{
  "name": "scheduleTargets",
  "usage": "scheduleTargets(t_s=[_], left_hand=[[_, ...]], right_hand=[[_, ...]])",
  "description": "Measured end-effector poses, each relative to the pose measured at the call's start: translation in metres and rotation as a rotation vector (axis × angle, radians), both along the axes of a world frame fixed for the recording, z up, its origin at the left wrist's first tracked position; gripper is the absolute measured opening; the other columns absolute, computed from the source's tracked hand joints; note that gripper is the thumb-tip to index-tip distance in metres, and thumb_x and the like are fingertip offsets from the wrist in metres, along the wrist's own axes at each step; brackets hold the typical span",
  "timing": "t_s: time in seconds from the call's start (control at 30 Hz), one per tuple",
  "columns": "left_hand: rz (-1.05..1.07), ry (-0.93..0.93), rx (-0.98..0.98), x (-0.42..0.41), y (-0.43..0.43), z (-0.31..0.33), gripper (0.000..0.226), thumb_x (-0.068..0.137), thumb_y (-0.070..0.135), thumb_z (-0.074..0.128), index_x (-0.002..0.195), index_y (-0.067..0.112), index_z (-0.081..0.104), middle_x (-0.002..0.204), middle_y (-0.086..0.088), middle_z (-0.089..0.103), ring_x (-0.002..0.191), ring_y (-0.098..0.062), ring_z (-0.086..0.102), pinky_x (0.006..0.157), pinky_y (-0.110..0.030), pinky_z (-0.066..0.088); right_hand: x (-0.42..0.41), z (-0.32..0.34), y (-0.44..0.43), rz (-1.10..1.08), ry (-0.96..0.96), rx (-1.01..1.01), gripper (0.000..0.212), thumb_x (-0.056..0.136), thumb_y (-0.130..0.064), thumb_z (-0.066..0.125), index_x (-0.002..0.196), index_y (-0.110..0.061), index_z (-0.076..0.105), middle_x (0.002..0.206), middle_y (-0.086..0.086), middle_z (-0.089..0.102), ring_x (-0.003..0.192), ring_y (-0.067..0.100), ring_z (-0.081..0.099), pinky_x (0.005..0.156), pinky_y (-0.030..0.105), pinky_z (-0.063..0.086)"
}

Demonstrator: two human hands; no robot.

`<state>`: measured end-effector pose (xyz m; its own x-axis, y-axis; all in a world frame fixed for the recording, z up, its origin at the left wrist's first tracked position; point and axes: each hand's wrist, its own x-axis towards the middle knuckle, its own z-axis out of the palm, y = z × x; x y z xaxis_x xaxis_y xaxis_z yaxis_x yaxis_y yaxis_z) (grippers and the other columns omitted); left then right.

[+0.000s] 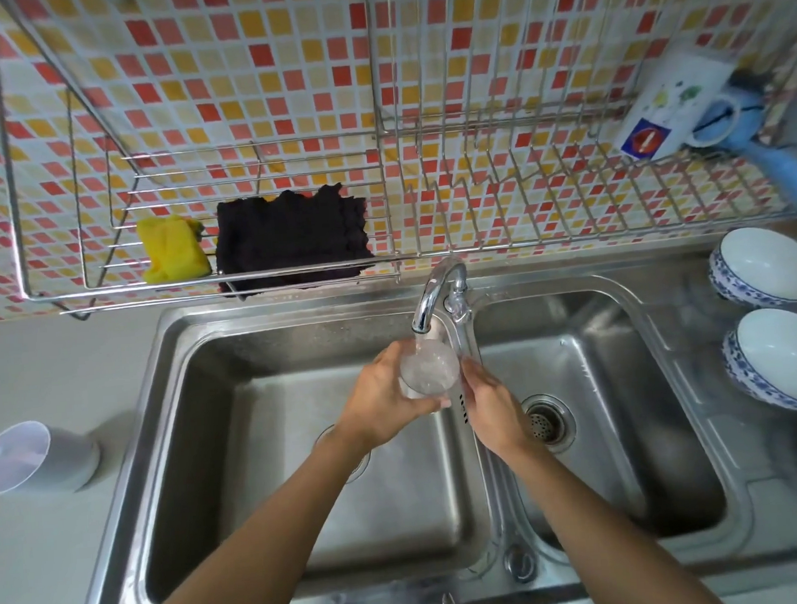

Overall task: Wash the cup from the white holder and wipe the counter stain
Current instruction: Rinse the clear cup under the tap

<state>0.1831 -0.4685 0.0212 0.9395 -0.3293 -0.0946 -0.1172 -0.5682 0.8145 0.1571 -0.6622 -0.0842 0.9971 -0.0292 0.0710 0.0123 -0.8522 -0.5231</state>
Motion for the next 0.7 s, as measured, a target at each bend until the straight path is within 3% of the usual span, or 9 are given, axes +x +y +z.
scheduleTargets(t_s=[0.13,0.4,0.5,0.6,0.7], left_hand=[[0.016,-0.025,-0.023,0.001,-0.001,0.002,0.079,0.057,0.044,0.089,0.124,0.027,0.050,0.112,0.011,0.059,0.101,-0.010,0.057,0.089,-0.024,0.047],[0.099,-0.021,-0.109,-0.004,0.005,-0.004,0.080,0.051,0.057,0.083,0.119,0.028,0.053,0.113,0.014,0.062,0.103,-0.007,0.059,0.091,-0.031,0.050],[0.128,-0.047,-0.080,-0.010,0.019,-0.008,0.078,0.055,0.050,0.088,0.119,0.026,0.050,0.114,0.011,0.059,0.103,-0.007,0.056,0.089,-0.024,0.045],[0.174,-0.047,-0.029,-0.016,0.042,-0.016,0.076,0.059,0.041,0.090,0.119,0.023,0.048,0.114,0.010,0.053,0.102,-0.003,0.051,0.084,-0.018,0.039],[0.147,-0.061,0.137,-0.021,0.068,-0.028,0.076,0.060,0.037,0.089,0.122,0.018,0.049,0.114,0.006,0.049,0.103,-0.014,0.053,0.084,-0.024,0.040]], right_hand=[[0.000,0.001,0.003,0.058,0.160,-0.124,0.058,0.091,-0.001,0.046,0.147,-0.007,0.033,0.152,0.011,0.035,0.135,0.026,0.042,0.099,0.040,0.047],[0.005,0.012,0.003,0.042,0.253,-0.186,0.063,0.092,-0.001,0.041,0.152,-0.014,0.022,0.156,0.006,0.028,0.129,0.028,0.049,0.100,0.038,0.044],[0.003,0.011,0.005,0.030,0.263,-0.169,0.060,0.094,-0.002,0.041,0.151,-0.012,0.024,0.158,0.004,0.022,0.140,0.021,0.035,0.108,0.035,0.036],[-0.001,0.008,0.008,0.024,0.262,-0.173,0.058,0.097,-0.001,0.038,0.151,-0.008,0.018,0.160,0.004,0.009,0.147,0.018,0.012,0.113,0.027,0.019],[-0.006,0.008,0.013,0.012,0.275,-0.193,0.060,0.098,-0.001,0.035,0.152,-0.006,0.009,0.161,0.006,0.000,0.148,0.017,-0.001,0.108,0.020,0.007]])
